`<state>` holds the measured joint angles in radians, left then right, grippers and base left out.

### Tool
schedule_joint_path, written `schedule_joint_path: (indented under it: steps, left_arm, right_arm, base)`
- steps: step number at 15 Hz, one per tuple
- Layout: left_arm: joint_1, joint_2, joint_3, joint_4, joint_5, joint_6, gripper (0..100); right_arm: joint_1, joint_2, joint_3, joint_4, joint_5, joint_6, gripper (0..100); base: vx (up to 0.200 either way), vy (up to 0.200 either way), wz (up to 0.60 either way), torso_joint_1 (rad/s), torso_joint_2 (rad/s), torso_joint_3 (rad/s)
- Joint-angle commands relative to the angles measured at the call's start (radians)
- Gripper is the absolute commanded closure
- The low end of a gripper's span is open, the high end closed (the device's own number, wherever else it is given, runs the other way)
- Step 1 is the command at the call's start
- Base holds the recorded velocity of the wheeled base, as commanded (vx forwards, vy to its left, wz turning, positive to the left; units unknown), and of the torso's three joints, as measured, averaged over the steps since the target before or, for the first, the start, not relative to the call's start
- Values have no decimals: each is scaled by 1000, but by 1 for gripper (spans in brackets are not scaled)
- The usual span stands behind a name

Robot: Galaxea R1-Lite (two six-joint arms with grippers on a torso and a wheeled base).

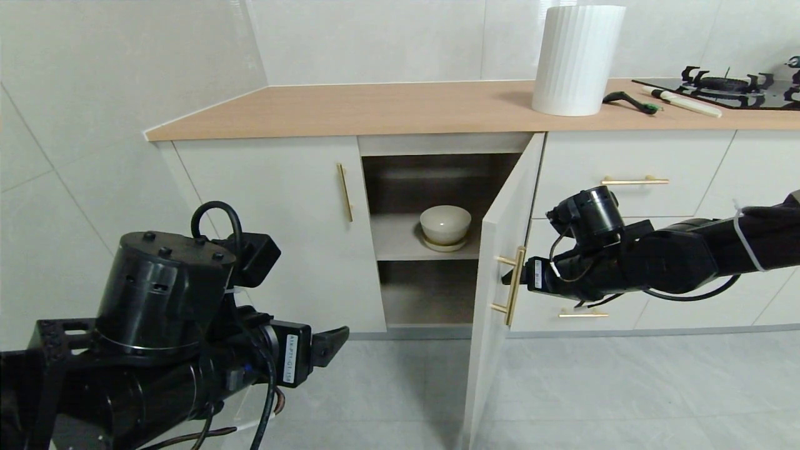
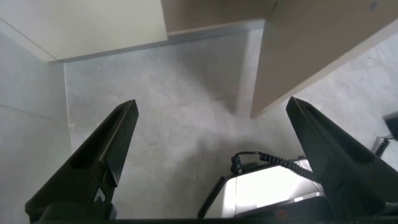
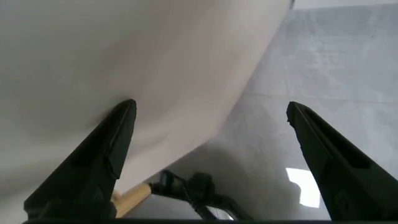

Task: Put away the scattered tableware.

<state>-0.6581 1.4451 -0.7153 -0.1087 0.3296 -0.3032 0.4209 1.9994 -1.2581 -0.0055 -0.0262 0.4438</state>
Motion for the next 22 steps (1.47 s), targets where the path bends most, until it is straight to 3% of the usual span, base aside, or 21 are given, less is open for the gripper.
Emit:
schedule_joint_path:
  steps: [1,4,9,13,17,22]
  left_arm:
    - [0,6,2,1,0,-1,0]
    - [0,-2,7,4,0,10,0]
    - [0,-3,5,3,0,18,0]
    - [0,-6,2,1,0,19,0]
    - [0,-20,2,1,2,19,0]
    - [0,-19,2,0,2,18,0]
  right_arm:
    - [3,18,-1,-13,-1,15,0]
    - [22,61,8,-131,-61,65,0]
    - [52,147,-4,-251,-112,138,0]
    - [59,233,-18,-433,-179,174,0]
    - [59,318,-153,-453,-319,280,0]
    - [27,332,-201,-467,-342,340,0]
  base:
    - [0,0,0,0,0,0]
    - [0,0,0,0,0,0]
    - [200,0,0,-4,0,0]
    - [200,0,0,4,1,2]
    - [0,0,0,0,0,0]
    - [0,0,0,0,0,0]
